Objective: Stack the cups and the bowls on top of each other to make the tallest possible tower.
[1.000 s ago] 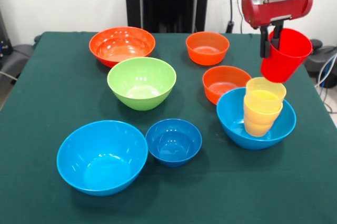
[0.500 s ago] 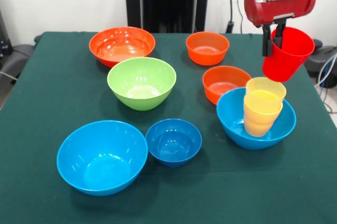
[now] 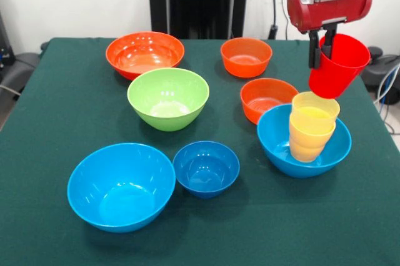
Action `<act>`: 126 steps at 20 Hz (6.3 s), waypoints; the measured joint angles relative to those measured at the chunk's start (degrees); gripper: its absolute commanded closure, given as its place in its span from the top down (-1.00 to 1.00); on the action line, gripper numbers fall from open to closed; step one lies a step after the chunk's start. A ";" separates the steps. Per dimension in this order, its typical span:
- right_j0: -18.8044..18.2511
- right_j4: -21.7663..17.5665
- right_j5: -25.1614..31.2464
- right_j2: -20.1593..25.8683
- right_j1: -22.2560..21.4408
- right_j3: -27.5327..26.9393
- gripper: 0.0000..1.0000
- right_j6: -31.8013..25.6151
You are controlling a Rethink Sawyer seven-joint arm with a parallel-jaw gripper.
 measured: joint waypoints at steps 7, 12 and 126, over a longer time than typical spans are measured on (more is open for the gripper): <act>-0.02 -0.20 -1.14 0.00 0.01 0.01 -1.00 0.00; -0.02 -0.38 -1.24 0.00 0.01 0.01 -1.00 0.00; -12.34 -11.13 3.67 7.72 13.20 -14.94 1.00 -0.93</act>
